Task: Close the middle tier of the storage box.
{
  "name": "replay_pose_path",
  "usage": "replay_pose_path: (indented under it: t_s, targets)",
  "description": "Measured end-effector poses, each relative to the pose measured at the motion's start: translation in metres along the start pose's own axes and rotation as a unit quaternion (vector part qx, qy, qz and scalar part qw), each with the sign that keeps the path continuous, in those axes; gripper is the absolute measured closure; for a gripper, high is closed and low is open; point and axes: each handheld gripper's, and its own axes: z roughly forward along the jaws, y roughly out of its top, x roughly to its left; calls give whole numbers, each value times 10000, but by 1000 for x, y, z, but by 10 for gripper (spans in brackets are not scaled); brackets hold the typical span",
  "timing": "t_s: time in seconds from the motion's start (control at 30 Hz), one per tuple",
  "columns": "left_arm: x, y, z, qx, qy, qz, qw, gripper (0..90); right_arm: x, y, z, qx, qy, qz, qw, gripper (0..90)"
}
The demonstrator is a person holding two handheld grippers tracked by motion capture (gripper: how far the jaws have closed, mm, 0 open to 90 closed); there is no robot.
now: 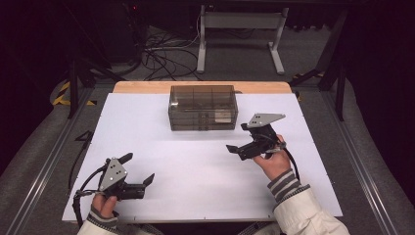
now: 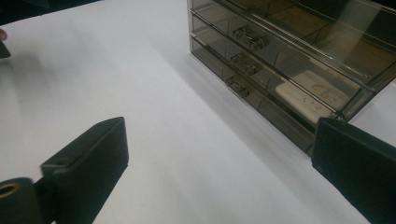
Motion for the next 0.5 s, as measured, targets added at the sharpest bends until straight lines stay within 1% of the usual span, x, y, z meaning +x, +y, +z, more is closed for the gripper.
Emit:
replay_pose_path:
  t_s: [0.2, 0.37, 0.43, 0.5]
  targets:
    - [0, 0, -1, 5, 14, 19, 10000, 43, 3, -13, -12, -188, 77, -7, 9998, 6]
    - [0, 0, 0, 6, 19, 27, 10000, 43, 6, -28, -21, -199, -12, 16, 9998, 5]
    - [0, 0, 0, -6, 44, 39, 10000, 43, 6, -33, -24, -270, 0, 63, 9996, 5]
    - [0, 0, 0, -17, 50, 32, 10000, 43, 6, -39, -27, -408, -10, 64, 9991, 5]
